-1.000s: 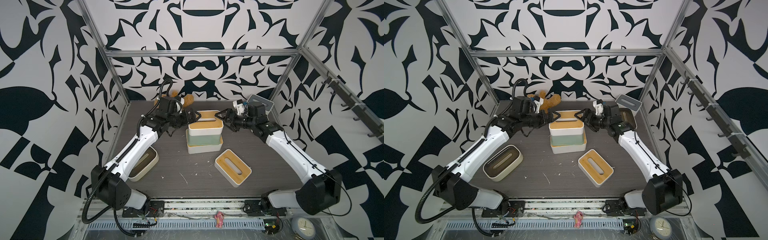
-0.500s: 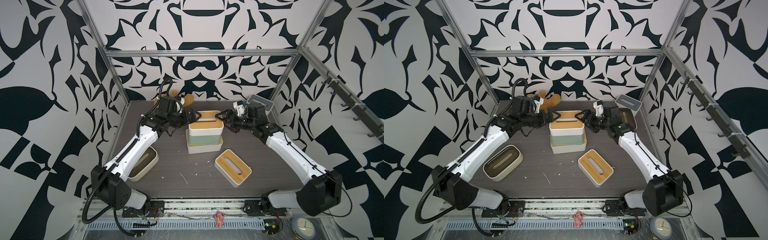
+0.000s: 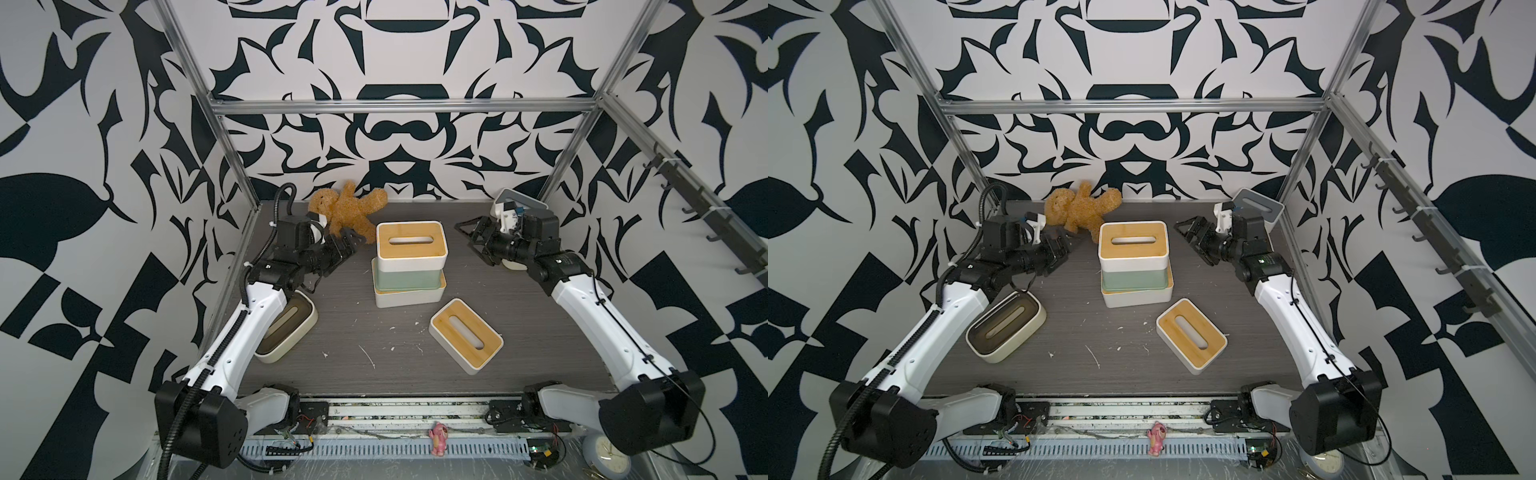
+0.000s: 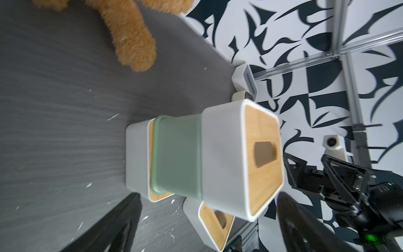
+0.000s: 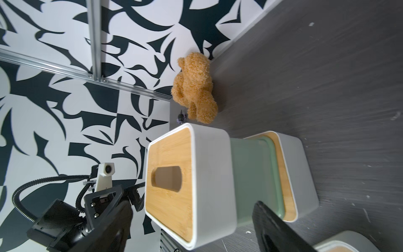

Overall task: Stack the tissue boxes
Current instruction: Place the tissue box at the tissue box, then adjust the tissue box on the tissue box.

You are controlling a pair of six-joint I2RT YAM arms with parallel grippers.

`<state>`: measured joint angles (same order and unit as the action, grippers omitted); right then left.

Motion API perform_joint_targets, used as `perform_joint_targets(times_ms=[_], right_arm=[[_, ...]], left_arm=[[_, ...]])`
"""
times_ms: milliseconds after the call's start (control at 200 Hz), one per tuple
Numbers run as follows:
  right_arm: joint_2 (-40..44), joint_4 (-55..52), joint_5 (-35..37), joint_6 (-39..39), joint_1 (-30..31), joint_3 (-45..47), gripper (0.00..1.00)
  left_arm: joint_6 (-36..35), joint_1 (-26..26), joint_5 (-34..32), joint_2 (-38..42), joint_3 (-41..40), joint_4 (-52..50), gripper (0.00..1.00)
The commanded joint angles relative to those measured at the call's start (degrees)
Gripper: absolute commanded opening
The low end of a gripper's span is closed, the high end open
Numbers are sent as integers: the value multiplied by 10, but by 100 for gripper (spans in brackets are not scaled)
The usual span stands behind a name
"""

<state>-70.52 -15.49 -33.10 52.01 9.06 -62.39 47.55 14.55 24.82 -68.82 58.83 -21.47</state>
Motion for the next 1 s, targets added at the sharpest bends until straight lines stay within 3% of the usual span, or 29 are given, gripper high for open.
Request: perform_joint_targets(times_ms=[0, 175, 335, 435, 585, 995], right_arm=[[-3, -14, -13, -3, -15, 38, 81], [-28, 3, -15, -3, -14, 67, 53], [-65, 20, -25, -5, -4, 55, 41], [-88, 29, -29, -6, 5, 43, 39], [-117, 46, -34, -3, 19, 34, 32], [-152, 67, -45, -3, 32, 15, 31]], left_arm=[[28, -8, 28, 3, -43, 32, 88], [33, -7, 50, -34, -62, 50, 52], [36, -4, 70, -90, -55, 59, 21], [32, 4, 69, -112, -44, 59, 11], [25, 20, 71, -141, -22, 57, 6], [17, 52, 72, -187, 18, 56, 5]])
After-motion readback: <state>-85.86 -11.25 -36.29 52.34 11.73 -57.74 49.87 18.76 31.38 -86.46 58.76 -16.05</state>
